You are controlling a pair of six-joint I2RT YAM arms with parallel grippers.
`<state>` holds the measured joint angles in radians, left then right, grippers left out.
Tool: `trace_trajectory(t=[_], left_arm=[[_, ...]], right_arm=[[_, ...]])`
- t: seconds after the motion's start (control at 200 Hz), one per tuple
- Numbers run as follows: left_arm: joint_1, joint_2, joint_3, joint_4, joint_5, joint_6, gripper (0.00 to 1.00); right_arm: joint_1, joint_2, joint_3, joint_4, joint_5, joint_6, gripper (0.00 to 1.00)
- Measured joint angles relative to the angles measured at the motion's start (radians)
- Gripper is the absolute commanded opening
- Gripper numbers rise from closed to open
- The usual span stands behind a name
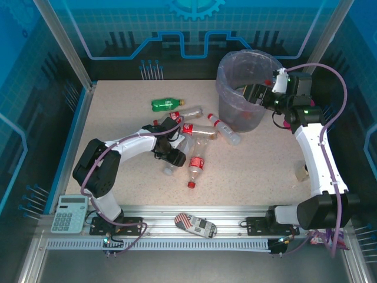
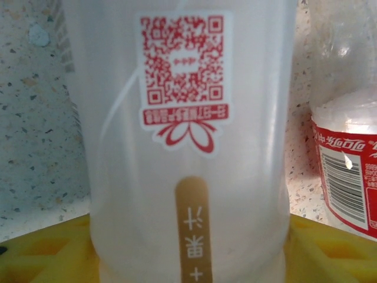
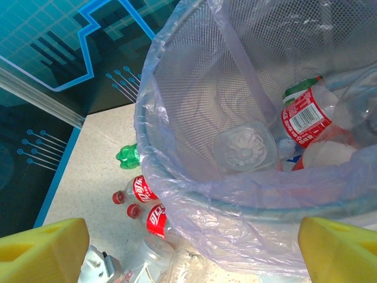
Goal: Put the plastic bottles in the bin
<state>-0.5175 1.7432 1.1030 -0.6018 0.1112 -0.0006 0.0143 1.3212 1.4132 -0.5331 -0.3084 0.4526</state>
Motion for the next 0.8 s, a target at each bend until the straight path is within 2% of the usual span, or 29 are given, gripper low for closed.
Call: trace_trajectory(t=[0.375,0.645,0.8], left_arm=[[0.000,-0.018,0.007,-0.035,-0.014,0.019,0.63],[0.048,-0.180,0.068,-0.085,-0.006,0.055,0.62],[0.070,-0.272,0.089,-0.041,0.036,0.032,0.62]], right_arm=[[0.000,-0.001,0.000,0.022,-0.023,0.016,0.92],[0.017,-0.041,0.000,0.026,-0.048,0.019,0.91],[0.103,-0.063,0.000,0.040,-0.051,0.030,0.92]])
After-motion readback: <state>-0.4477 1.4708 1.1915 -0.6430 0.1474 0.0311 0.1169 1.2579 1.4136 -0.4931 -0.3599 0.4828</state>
